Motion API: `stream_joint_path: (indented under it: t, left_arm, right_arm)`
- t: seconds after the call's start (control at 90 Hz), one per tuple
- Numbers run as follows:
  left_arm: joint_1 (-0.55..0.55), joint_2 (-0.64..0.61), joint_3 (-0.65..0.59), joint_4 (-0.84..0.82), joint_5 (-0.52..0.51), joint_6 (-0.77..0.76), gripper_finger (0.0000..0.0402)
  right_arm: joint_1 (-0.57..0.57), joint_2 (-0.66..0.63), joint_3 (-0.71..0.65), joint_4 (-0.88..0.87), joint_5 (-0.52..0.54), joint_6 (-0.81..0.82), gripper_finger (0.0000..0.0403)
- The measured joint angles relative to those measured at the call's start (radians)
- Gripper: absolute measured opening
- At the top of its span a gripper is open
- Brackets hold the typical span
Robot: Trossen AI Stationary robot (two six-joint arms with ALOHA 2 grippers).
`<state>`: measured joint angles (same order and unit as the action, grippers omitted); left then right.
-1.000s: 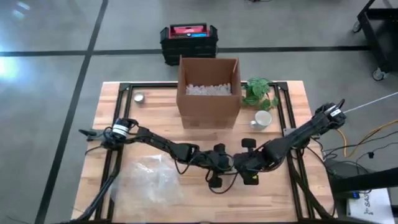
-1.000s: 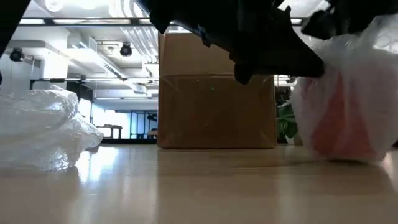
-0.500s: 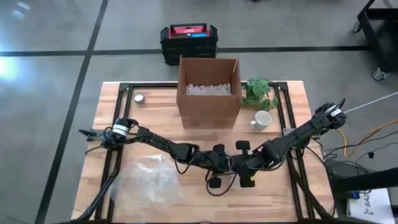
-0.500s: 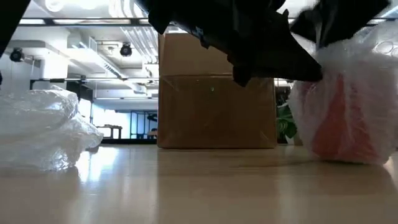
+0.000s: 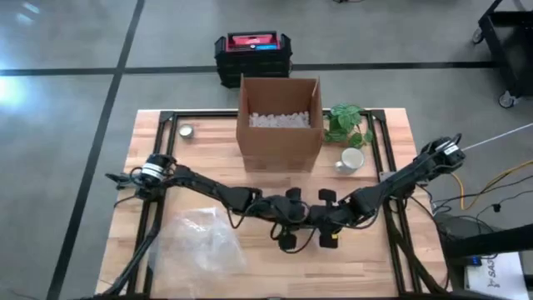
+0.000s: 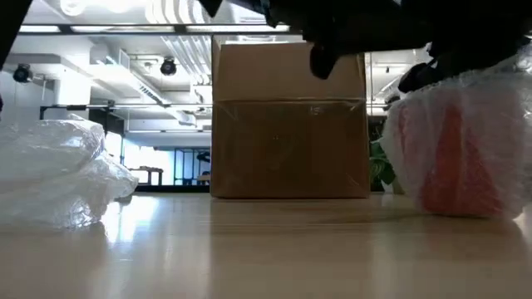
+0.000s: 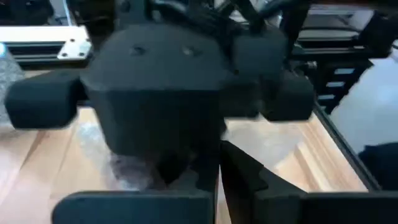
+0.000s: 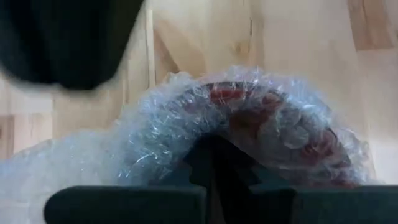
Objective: Wrap mug
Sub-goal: Wrap the orange mug with the right transparent bubble wrap
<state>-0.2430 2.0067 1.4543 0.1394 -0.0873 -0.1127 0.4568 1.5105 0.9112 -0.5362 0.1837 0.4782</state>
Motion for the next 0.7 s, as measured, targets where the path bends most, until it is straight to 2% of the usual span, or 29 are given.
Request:
stream_joint_path:
  t: [0.411, 0.7]
  left_arm:
    - [0.015, 0.093, -0.002, 0.045, -0.011, -0.008, 0.0]
    - [0.016, 0.094, -0.002, 0.044, -0.008, -0.009, 0.0]
  right_arm:
    - [-0.006, -0.003, 0.054, -0.038, -0.013, -0.071, 0.0]
    - [-0.006, -0.033, 0.222, -0.287, -0.001, -0.079, 0.0]
